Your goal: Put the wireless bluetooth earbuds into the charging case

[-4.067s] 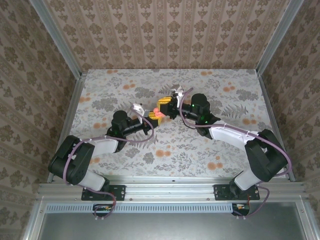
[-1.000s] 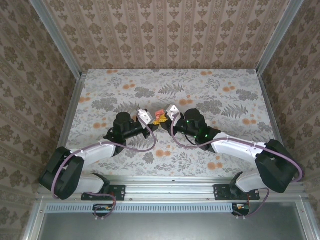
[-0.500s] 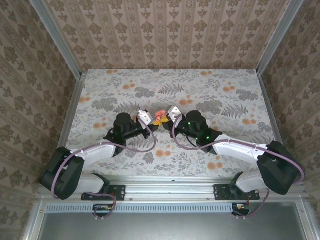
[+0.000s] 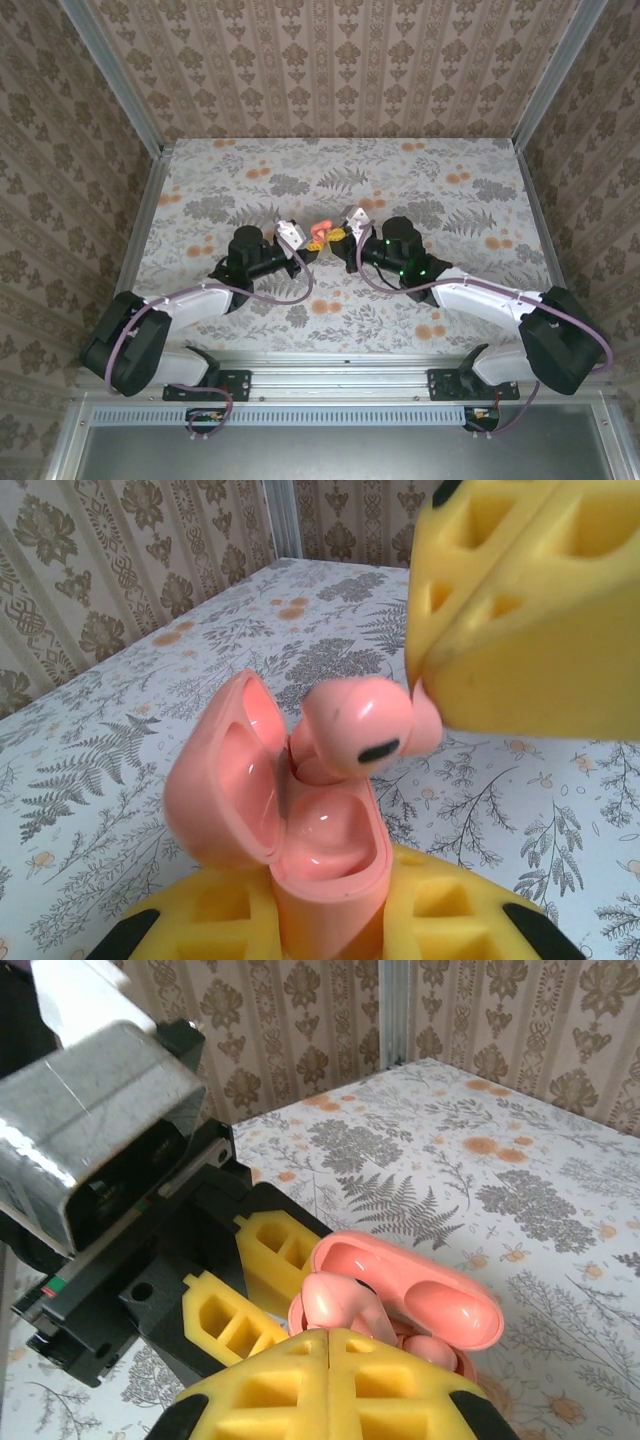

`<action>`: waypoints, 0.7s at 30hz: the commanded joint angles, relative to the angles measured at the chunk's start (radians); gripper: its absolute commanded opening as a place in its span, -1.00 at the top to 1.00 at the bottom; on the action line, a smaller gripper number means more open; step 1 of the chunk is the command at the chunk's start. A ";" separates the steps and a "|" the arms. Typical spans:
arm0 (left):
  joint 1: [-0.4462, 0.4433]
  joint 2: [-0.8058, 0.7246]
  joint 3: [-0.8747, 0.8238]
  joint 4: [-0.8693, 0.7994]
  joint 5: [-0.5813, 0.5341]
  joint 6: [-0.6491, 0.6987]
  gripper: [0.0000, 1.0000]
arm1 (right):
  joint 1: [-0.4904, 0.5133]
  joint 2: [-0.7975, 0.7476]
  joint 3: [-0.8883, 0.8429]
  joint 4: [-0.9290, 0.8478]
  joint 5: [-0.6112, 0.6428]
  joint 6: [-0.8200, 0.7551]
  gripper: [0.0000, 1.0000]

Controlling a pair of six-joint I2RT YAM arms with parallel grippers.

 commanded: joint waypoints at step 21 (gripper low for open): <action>-0.003 0.010 -0.017 0.093 0.028 -0.044 0.73 | -0.118 0.051 0.005 0.232 -0.388 0.343 1.00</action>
